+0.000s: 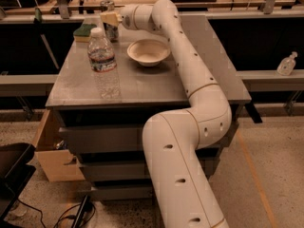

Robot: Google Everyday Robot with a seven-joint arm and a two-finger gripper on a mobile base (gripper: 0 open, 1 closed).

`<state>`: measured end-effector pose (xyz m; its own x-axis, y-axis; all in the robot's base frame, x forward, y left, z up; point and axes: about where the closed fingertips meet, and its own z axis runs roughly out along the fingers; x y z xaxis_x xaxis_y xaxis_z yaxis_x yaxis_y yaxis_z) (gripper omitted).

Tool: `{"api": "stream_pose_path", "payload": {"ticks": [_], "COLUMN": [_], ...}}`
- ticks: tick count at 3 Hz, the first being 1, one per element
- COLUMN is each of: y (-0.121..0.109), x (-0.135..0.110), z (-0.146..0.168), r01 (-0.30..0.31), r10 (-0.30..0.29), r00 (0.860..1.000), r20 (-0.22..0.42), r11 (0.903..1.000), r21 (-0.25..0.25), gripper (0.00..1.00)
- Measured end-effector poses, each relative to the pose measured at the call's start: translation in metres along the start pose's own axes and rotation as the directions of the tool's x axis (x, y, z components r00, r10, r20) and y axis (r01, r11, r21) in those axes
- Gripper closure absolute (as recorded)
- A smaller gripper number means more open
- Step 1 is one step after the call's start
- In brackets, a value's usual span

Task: Move redbull can near sponge

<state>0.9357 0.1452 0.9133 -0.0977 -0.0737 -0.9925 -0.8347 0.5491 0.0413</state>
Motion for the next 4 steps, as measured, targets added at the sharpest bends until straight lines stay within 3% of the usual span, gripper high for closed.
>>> {"api": "stream_pose_path", "payload": {"ticks": [1, 2, 4], "y": [0.0021, 0.0046, 0.0085], "x": [0.0017, 0.0039, 0.0069], "z": [0.0032, 0.0070, 0.0126], "r01": [-0.001, -0.003, -0.005], "r10": [0.001, 0.003, 0.005], "r00": [1.000, 1.000, 1.000], "r20": [-0.002, -0.004, -0.008], "r11": [1.0000, 1.0000, 0.9999], "r21": [-0.004, -0.009, -0.016], "gripper": [0.83, 0.53, 0.05]}}
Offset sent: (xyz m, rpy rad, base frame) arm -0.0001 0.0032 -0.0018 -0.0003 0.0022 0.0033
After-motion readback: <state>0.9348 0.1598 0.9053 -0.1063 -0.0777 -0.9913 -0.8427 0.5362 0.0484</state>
